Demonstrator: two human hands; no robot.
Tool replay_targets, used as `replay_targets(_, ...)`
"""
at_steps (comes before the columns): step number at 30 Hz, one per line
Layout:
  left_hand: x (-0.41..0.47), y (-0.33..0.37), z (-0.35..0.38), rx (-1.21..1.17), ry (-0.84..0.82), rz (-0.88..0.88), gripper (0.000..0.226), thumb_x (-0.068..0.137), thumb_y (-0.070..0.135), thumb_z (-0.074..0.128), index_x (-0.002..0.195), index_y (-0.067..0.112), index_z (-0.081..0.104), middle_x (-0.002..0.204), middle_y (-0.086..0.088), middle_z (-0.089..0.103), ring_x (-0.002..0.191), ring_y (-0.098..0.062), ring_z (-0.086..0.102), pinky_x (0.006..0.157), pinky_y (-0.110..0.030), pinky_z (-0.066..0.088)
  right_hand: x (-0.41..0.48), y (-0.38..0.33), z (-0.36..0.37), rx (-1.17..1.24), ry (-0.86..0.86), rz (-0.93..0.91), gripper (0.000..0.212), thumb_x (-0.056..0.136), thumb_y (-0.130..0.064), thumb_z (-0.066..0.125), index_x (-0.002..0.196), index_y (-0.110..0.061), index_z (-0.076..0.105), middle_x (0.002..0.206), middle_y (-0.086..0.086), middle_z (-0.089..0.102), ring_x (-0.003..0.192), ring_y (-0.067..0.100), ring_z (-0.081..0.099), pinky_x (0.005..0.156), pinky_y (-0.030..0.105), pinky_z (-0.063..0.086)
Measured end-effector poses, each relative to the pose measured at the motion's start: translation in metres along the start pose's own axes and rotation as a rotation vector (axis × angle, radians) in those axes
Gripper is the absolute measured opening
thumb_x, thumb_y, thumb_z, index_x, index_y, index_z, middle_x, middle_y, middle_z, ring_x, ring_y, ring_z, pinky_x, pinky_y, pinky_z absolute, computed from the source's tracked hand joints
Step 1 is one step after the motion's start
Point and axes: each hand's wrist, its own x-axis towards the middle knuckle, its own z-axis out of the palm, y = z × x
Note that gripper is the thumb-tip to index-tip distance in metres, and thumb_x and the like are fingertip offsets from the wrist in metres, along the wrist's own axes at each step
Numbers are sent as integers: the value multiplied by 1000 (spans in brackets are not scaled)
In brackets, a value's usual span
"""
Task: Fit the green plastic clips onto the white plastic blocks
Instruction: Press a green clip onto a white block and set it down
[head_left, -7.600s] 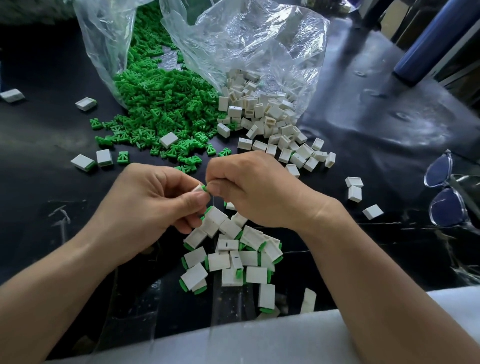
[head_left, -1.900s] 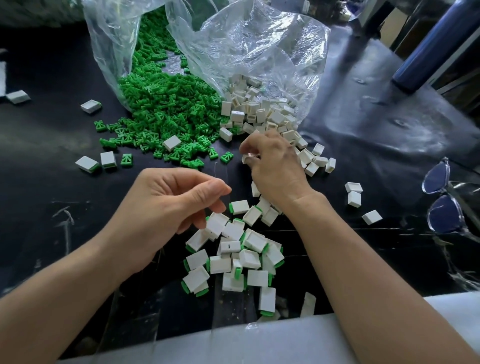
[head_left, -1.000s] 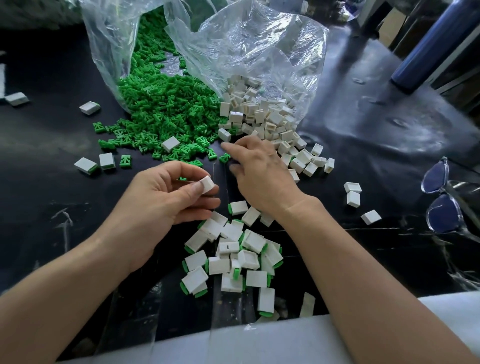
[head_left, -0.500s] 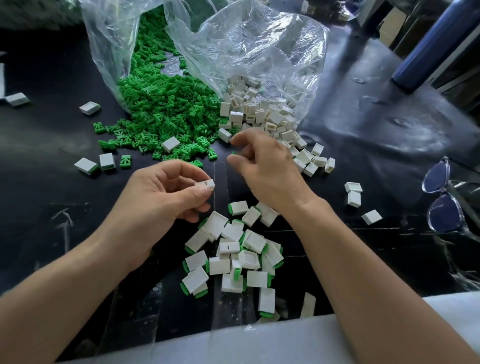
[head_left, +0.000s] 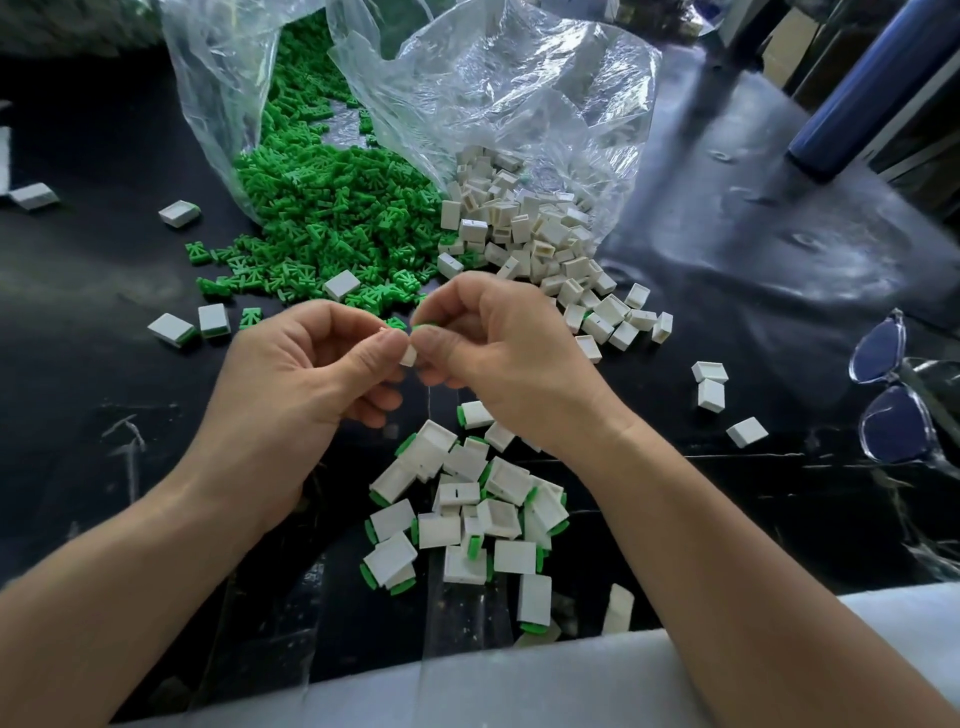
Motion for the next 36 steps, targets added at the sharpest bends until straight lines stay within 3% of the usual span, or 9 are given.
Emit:
replay_targets(3,0,-1,0,-3,-2,26,18,61,24,68,75,14,63,57,3,67,47,-4,58,44,-14,46,0,0,-1,2,-20,14,19,86,-10,62,75,-23,53,70,1,65,64,13,65,61,23,51)
replay_targets(7,0,-3,-4,-4,3,44,12,54,30,71,63,22,69,63,6,68,57,-4,62,49,-15,49,0,-1,-3,-35,-59,38,22,84,-8,64,71,-24,55,70,-1,65,68,14,63,70,32,52)
replay_targets(10,1,-4,-3,-76,-6,7,11,59,22,68,69,18,63,72,-1,71,66,-14,70,52,-19,52,-1,-3,-8,29,-15,32,21,82,-5,66,72,-23,60,69,-1,58,67,12,54,69,28,48)
replay_targets(13,0,-3,-1,-51,-32,19,14,61,16,65,75,14,61,67,-1,70,62,-13,69,51,-18,52,-2,-6,-13,214,-9,77,19,84,1,61,81,-18,61,66,1,54,58,8,53,59,19,48)
replay_targets(18,0,-3,-2,-16,-29,36,17,58,15,67,75,19,67,63,4,68,56,-5,62,50,-15,50,-2,-9,-14,327,-27,129,18,87,3,55,82,-13,62,67,4,58,54,5,57,59,19,52)
replay_targets(26,-1,-2,-2,-62,-55,-34,17,59,20,67,75,13,64,69,-5,72,61,-14,69,50,-19,53,-2,-8,-10,247,-19,130,16,89,-3,56,77,-13,55,65,2,62,52,7,57,53,18,49)
replay_targets(32,-1,-3,-2,-29,-60,-13,16,60,18,68,76,16,69,66,-2,70,57,-8,65,51,-15,50,-2,-5,-7,103,-36,62,20,88,-4,58,75,-18,55,66,1,60,56,7,57,55,18,49)
replay_targets(36,0,-2,0,-19,-41,-10,21,60,18,67,80,11,68,62,1,70,55,-5,63,50,-13,49,-1,-2,-5,-10,-48,35,24,87,-5,59,72,-23,54,67,-1,60,59,9,58,61,26,50)
